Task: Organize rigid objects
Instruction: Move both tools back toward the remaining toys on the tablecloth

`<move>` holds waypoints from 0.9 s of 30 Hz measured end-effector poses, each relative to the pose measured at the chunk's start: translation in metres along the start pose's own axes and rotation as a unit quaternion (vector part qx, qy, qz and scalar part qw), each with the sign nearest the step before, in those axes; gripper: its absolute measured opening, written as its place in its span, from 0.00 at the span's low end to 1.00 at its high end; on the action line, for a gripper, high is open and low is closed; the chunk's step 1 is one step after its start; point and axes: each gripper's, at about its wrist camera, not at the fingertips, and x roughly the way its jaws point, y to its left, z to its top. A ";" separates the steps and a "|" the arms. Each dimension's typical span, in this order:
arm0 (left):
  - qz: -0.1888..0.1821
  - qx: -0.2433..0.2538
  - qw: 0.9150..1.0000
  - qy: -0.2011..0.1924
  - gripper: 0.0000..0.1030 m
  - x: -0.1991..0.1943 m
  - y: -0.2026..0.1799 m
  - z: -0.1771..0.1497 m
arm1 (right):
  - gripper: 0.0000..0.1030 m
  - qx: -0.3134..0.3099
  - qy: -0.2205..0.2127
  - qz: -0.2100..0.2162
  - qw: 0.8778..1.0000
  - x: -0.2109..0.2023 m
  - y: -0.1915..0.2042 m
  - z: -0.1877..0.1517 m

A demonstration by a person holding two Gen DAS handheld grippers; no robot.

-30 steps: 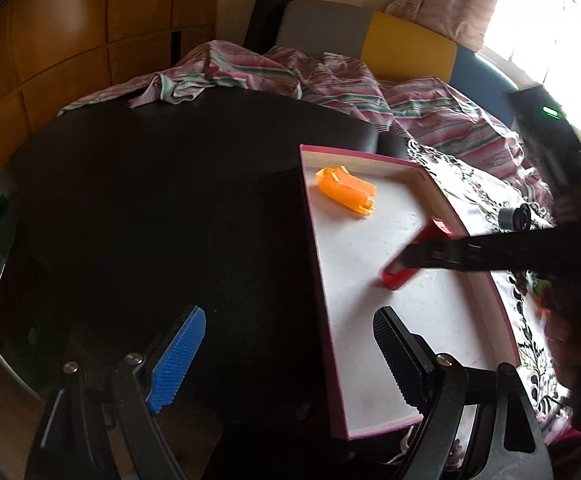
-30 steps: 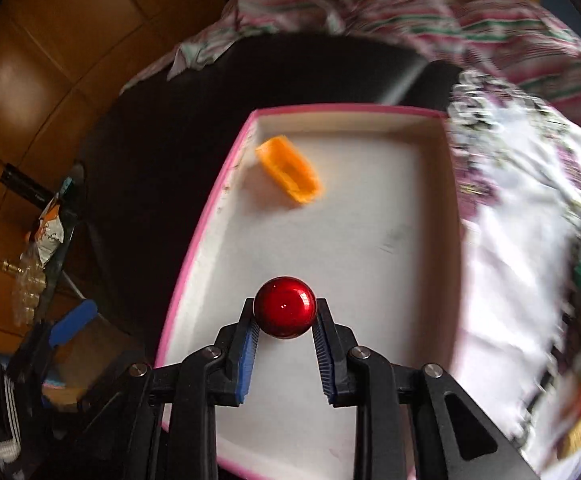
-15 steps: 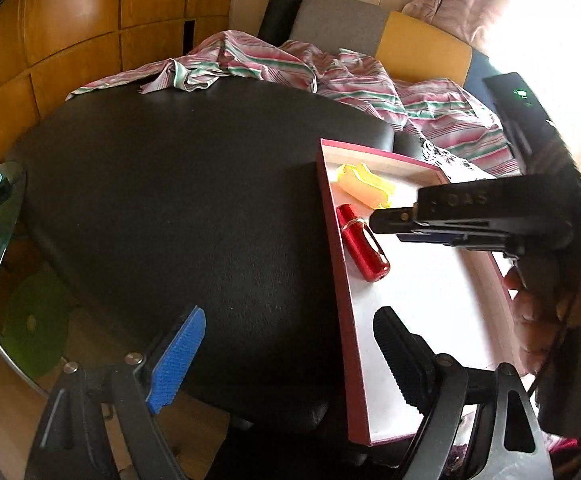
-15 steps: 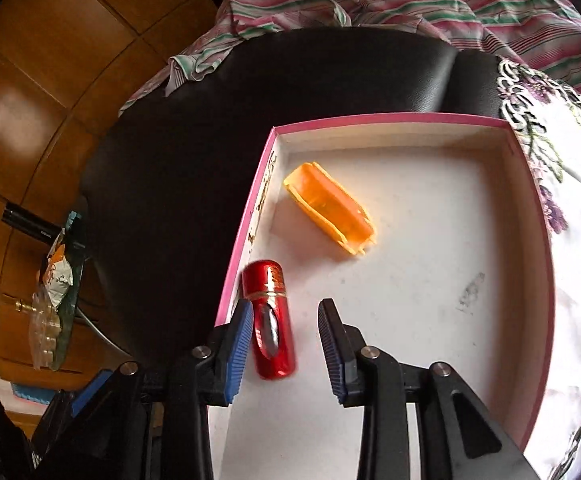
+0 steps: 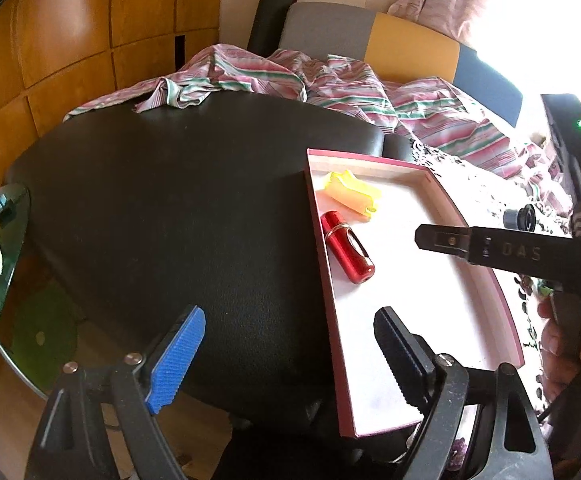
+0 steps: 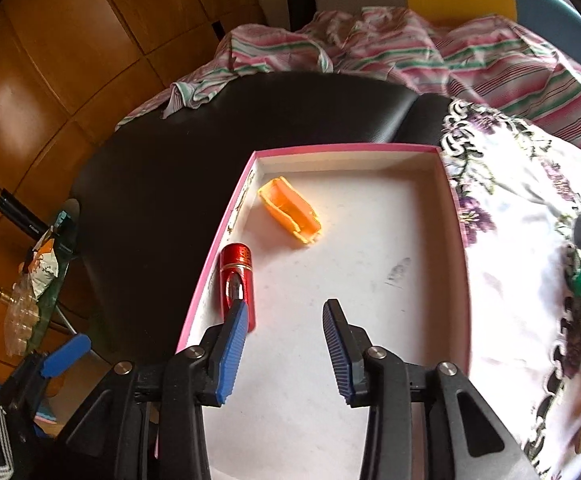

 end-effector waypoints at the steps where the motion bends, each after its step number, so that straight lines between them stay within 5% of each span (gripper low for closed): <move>1: 0.001 0.003 1.000 0.000 0.85 -0.001 -0.001 0.000 | 0.38 0.000 -0.004 -0.001 1.000 -0.003 -0.001 -0.001; 16: -0.001 0.042 0.999 -0.005 0.85 -0.006 -0.021 -0.003 | 0.41 0.028 -0.057 -0.044 0.997 -0.055 -0.044 -0.018; 27: -0.020 0.064 0.998 -0.010 0.85 -0.009 -0.044 0.004 | 0.42 0.092 -0.099 -0.130 0.982 -0.109 -0.136 -0.024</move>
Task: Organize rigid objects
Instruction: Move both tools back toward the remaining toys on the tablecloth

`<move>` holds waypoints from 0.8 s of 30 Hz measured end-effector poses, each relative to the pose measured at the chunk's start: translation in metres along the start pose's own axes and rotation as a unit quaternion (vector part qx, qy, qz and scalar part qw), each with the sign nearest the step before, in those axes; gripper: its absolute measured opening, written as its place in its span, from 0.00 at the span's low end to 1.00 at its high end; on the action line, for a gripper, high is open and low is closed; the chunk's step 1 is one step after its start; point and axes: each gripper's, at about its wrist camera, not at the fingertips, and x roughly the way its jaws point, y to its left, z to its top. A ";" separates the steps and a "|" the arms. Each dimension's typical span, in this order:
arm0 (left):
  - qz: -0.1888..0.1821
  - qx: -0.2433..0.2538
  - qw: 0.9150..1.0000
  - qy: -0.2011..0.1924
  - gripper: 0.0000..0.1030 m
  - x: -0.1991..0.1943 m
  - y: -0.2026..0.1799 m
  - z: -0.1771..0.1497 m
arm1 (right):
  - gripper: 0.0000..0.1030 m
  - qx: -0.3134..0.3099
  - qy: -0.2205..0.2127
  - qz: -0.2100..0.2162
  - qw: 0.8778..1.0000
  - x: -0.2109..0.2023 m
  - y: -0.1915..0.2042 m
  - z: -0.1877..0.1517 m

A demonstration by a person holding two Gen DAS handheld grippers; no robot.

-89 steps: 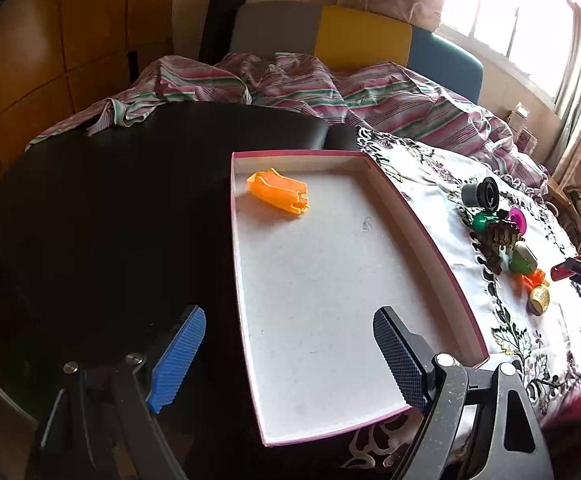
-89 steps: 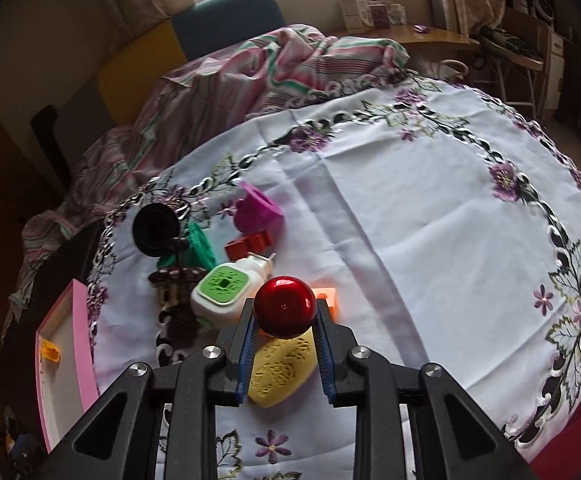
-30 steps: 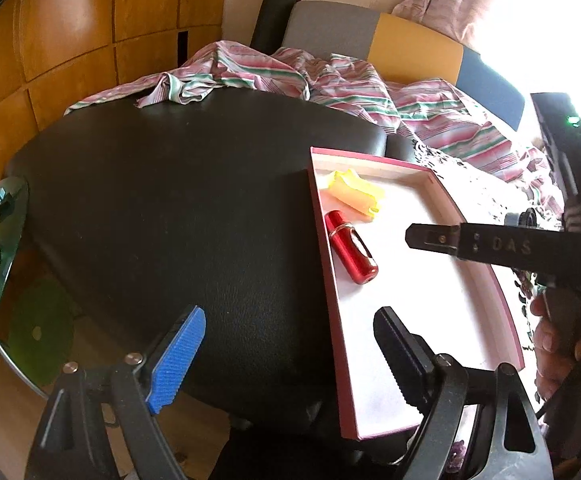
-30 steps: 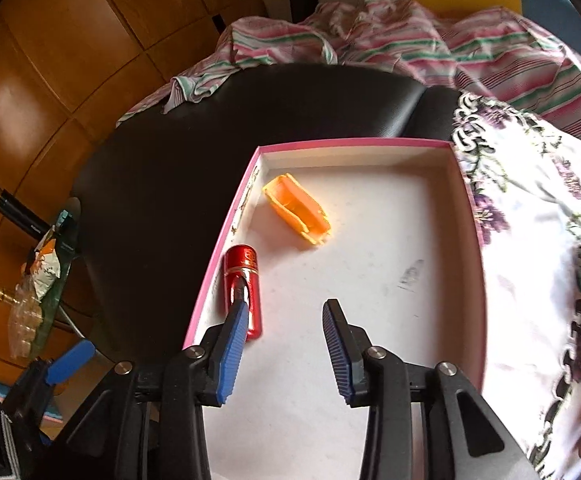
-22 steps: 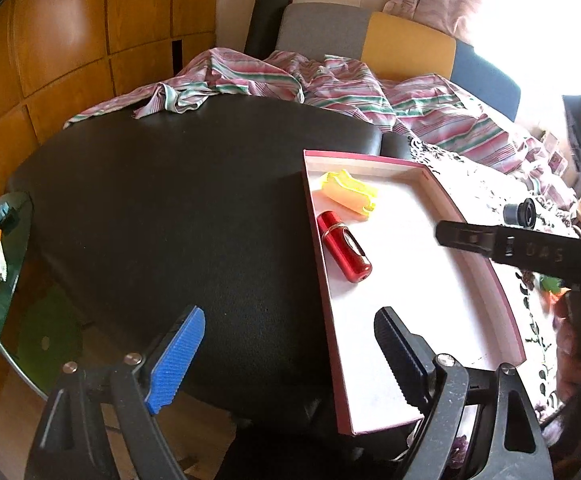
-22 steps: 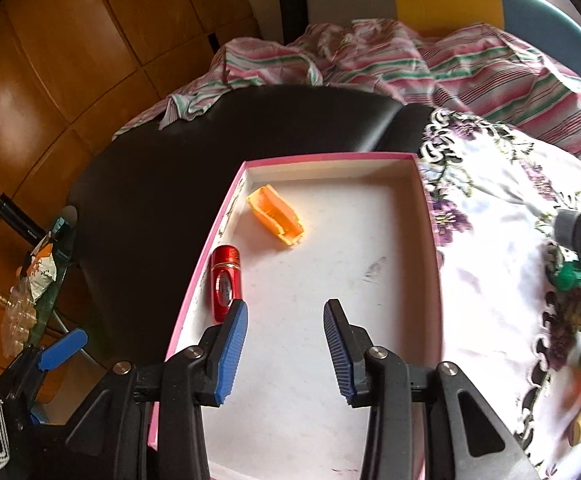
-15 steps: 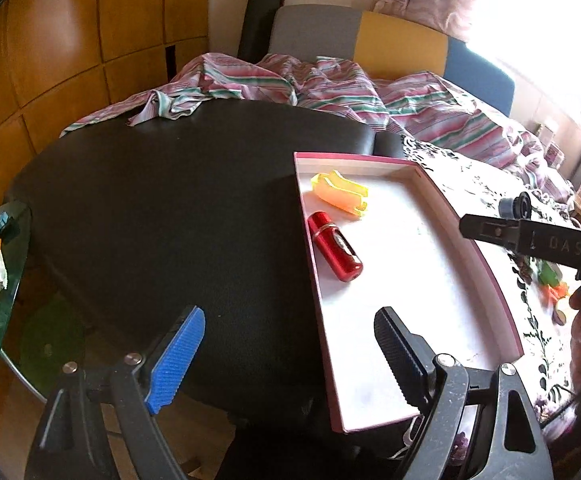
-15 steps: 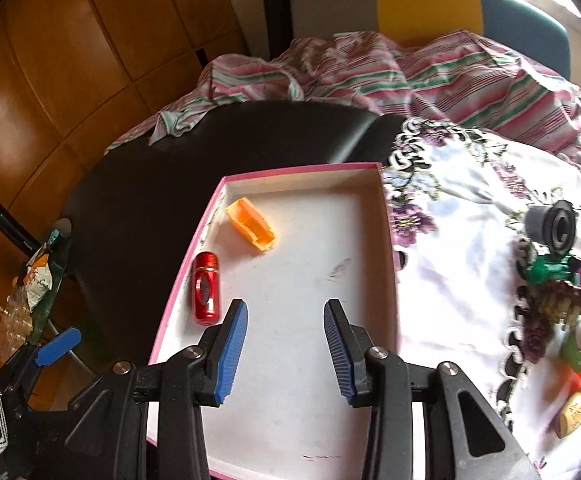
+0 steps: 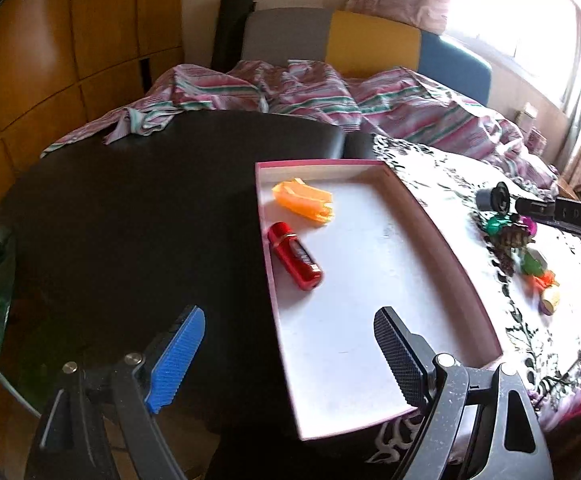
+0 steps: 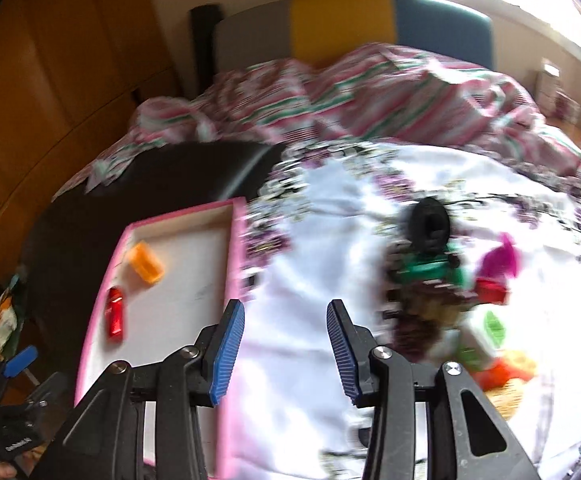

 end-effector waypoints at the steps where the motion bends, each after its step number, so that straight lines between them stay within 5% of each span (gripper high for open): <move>1: 0.000 0.007 1.000 -0.001 0.85 0.000 -0.005 0.001 | 0.42 0.010 -0.005 -0.012 1.000 -0.002 -0.012 0.003; 6: -0.008 0.036 0.999 -0.004 0.85 0.001 -0.030 0.009 | 0.42 0.083 -0.040 -0.076 0.993 -0.011 -0.083 0.008; 11: -0.028 0.061 0.998 0.003 0.85 0.007 -0.056 0.020 | 0.42 0.196 -0.047 -0.124 0.972 -0.009 -0.153 -0.012; 17: -0.073 0.078 0.994 0.012 0.85 0.019 -0.094 0.040 | 0.43 0.303 -0.051 -0.100 0.946 -0.017 -0.199 -0.019; 24: -0.130 0.093 0.987 0.035 0.85 0.044 -0.146 0.071 | 0.43 0.349 -0.051 -0.072 0.933 -0.020 -0.210 -0.029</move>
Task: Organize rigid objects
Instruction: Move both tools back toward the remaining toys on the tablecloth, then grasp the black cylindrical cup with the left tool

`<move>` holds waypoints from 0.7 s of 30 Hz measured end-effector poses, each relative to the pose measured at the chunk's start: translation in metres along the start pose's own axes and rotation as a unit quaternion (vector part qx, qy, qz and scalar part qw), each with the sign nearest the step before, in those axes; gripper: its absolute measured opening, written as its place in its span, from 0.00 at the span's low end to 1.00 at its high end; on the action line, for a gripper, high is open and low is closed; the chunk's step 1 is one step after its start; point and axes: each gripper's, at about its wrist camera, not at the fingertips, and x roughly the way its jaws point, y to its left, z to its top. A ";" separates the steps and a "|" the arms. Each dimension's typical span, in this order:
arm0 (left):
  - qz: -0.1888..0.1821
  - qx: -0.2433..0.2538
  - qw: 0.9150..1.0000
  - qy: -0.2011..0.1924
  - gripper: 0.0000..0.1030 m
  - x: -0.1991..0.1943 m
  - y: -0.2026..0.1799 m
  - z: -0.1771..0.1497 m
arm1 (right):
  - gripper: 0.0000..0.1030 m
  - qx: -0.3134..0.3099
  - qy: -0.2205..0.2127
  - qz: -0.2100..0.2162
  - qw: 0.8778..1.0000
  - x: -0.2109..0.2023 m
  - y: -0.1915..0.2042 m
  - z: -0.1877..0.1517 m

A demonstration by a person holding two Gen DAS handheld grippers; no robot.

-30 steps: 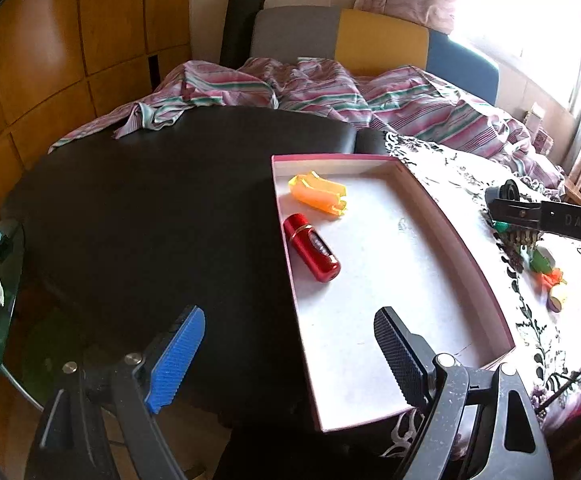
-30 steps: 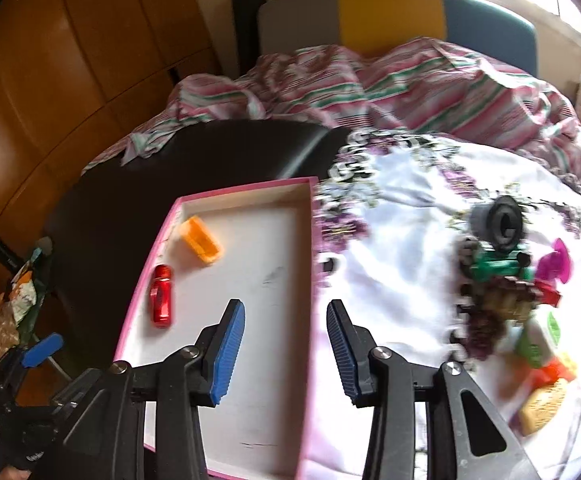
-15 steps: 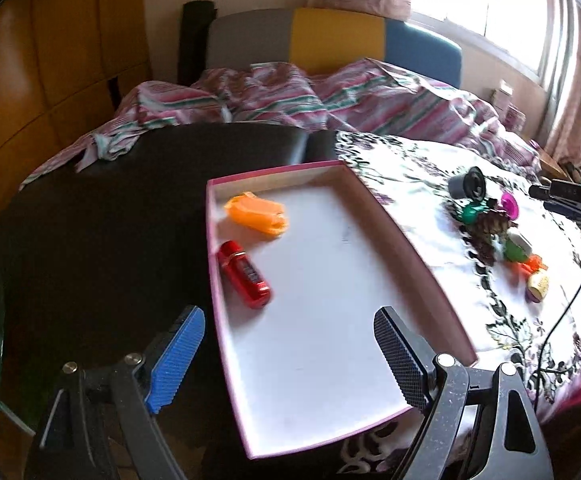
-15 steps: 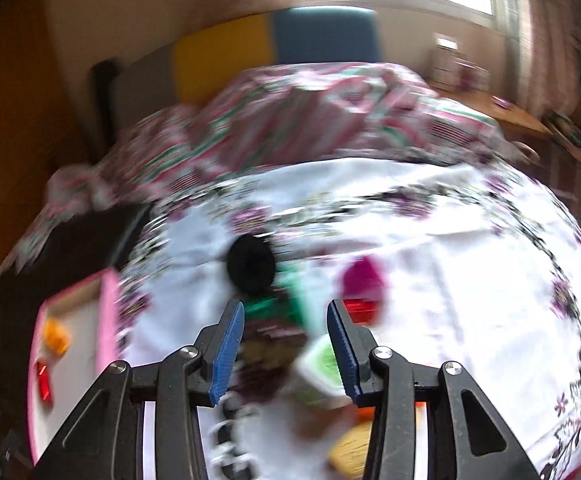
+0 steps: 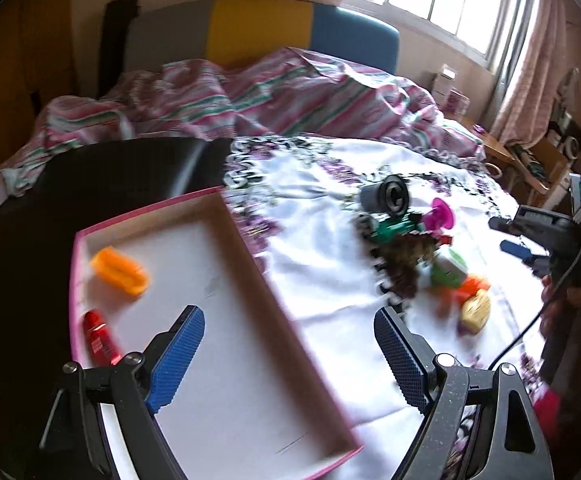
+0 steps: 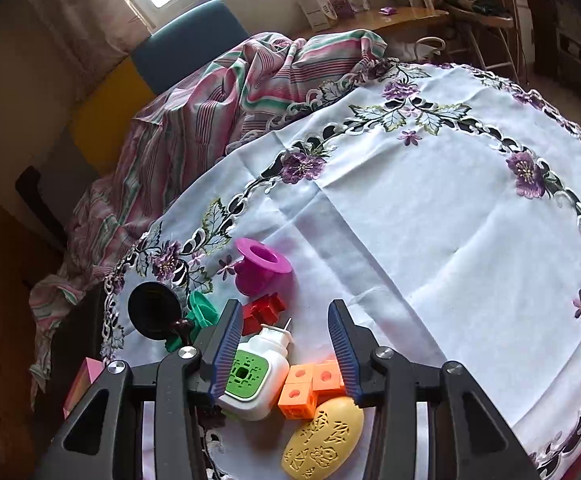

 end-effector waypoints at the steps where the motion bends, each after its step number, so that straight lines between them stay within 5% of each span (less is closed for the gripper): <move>1: -0.007 0.002 1.000 0.004 0.85 0.006 -0.006 0.006 | 0.43 0.003 0.002 0.003 1.000 0.000 -0.001 0.000; 14: -0.109 -0.090 0.986 0.083 0.97 0.106 -0.052 0.101 | 0.43 -0.007 0.017 0.020 1.000 0.007 0.007 0.000; 21: -0.128 -0.170 0.963 0.166 0.98 0.178 -0.054 0.132 | 0.44 -0.013 0.026 0.029 0.999 0.011 0.009 0.000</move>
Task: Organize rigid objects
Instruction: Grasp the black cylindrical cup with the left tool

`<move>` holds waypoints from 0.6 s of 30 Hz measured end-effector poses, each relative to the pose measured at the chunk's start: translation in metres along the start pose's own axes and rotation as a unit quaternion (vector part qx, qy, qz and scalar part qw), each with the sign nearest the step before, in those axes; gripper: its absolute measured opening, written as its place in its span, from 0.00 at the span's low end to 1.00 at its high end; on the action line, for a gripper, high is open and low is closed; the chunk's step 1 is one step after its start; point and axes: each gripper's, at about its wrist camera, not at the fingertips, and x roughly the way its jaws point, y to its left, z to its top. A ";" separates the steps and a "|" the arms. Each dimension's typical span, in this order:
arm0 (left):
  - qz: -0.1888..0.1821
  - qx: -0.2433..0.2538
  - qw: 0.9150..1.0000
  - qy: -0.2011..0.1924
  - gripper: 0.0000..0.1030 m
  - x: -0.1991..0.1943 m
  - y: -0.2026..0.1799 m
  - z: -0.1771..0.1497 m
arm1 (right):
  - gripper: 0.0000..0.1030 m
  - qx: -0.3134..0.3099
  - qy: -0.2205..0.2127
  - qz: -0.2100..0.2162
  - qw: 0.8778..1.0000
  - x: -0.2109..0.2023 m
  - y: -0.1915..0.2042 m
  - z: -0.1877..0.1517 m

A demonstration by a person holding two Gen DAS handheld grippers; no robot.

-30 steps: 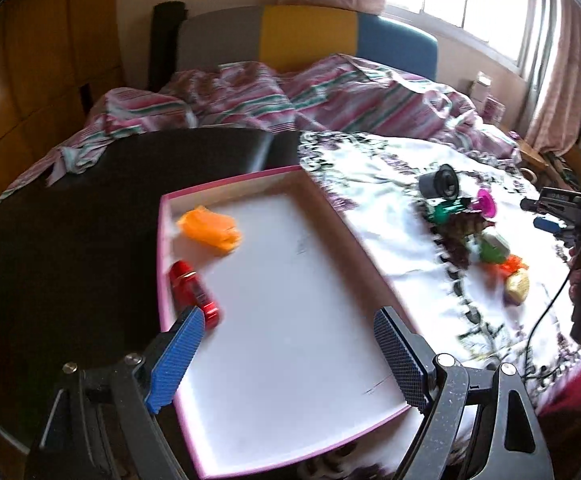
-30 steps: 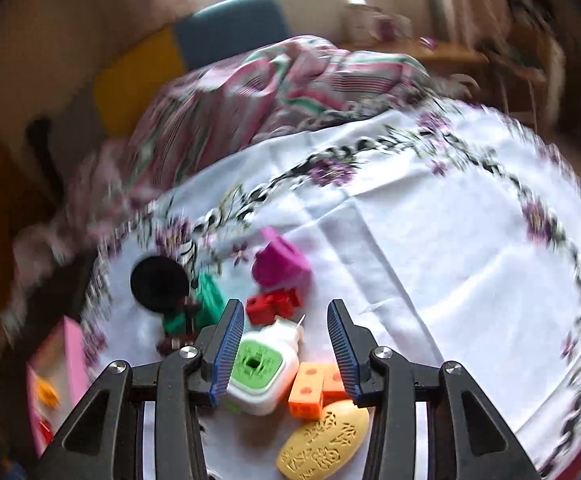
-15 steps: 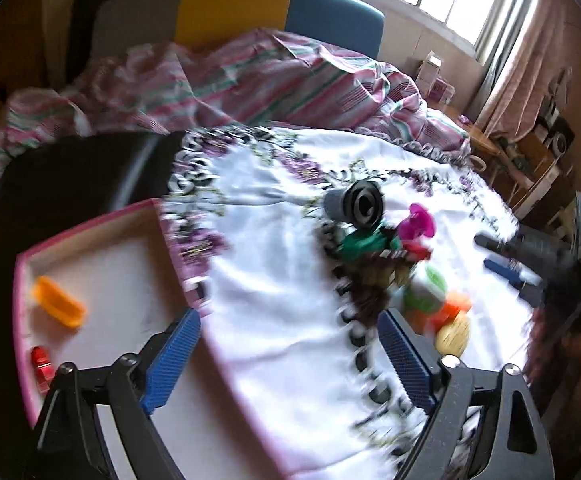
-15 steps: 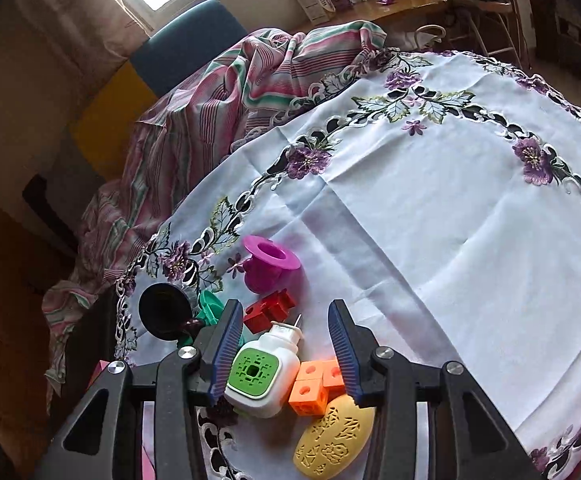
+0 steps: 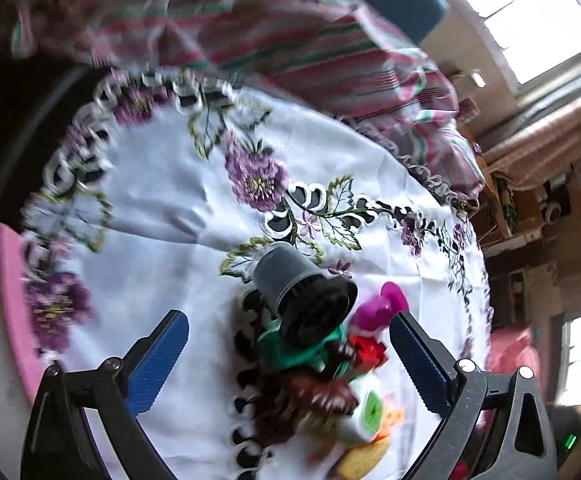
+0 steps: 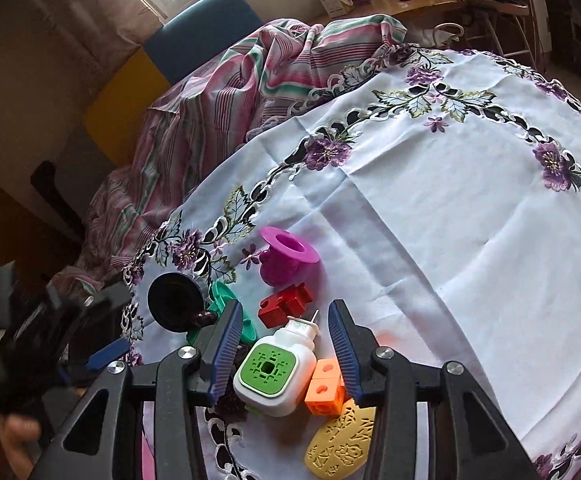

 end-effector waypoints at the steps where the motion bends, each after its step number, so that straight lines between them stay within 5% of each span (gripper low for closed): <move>1: -0.002 -0.011 1.000 0.006 0.98 0.006 0.001 0.004 | 0.44 0.001 0.001 0.001 1.000 0.001 0.000 0.000; 9: -0.002 -0.041 0.998 0.057 0.98 0.045 -0.004 0.019 | 0.44 -0.001 0.009 0.004 1.000 0.004 0.001 -0.001; 11: 0.008 -0.035 0.997 0.062 0.86 0.051 -0.004 0.020 | 0.44 -0.002 0.011 0.001 1.000 0.006 0.002 -0.001; 12: 0.005 -0.029 0.997 0.065 0.66 0.053 -0.005 0.020 | 0.44 -0.004 0.011 -0.001 1.000 0.006 0.002 -0.001; 13: -0.003 -0.022 0.997 0.068 0.61 0.053 -0.005 0.019 | 0.44 -0.006 0.011 -0.003 1.000 0.007 0.002 -0.002; 18: -0.007 0.023 0.999 0.036 0.56 0.029 -0.002 0.008 | 0.44 -0.011 0.014 -0.009 1.000 0.009 0.002 -0.003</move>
